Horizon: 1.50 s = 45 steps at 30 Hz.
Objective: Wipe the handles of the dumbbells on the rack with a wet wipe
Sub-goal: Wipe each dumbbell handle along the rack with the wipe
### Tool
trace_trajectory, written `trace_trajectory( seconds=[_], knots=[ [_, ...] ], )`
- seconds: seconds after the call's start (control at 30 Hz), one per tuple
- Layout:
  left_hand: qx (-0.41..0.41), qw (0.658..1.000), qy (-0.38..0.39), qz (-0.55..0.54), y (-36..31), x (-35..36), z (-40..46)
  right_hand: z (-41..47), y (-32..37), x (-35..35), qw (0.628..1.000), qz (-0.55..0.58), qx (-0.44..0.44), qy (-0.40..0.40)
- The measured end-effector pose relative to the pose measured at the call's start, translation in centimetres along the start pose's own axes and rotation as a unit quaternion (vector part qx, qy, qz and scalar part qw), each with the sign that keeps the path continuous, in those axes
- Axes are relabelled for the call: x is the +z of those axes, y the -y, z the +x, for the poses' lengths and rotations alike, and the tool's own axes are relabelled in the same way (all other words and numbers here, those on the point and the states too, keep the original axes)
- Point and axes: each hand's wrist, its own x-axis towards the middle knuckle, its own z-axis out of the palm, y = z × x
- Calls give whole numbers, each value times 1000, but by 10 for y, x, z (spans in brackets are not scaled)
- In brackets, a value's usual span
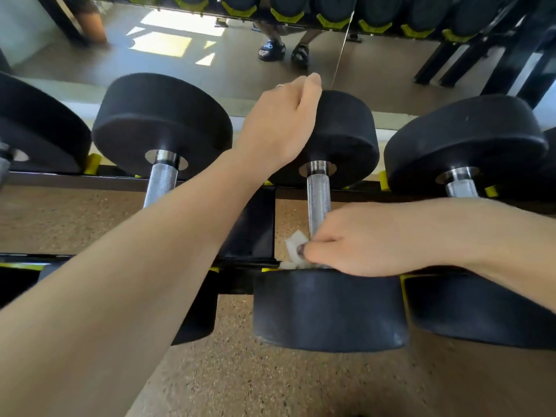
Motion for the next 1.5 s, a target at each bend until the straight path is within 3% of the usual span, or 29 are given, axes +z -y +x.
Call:
trace_trajectory(
  seconds=[0.17,0.3,0.4,0.5,0.67,0.73,0.9,1.03,1.1,1.3,1.5],
  knots=[
    [21,990,49,127,7,-22,-7,-2,-29,-23,995,78,-25,-50],
    [51,970,-6,239,22,-61,-14,31,-22,-39,950,243,-122,-157],
    [7,958,-67,280,38,-94,-14,59,1,-44,930,203,-202,-229],
    [-116,966,-75,218,57,-121,-18,82,23,-44,904,179,-267,-283],
    [-129,977,-37,168,63,-134,-29,122,47,-38,864,172,-288,-376],
    [-172,977,-36,123,59,-138,-28,129,52,-32,852,167,-314,-385],
    [-232,971,-47,35,57,-147,-29,142,65,-12,824,-2,-391,-410],
    [-226,972,-65,18,68,-145,-25,163,75,-5,820,-184,-345,-418],
    [-212,975,-60,16,76,-148,-24,163,78,-8,809,-222,-305,-450],
    [-124,990,-62,1,95,-149,-26,168,99,-10,810,-242,-246,-475],
    [-98,993,-68,9,107,-150,-25,170,111,-7,827,-178,-154,-510]
  ],
)
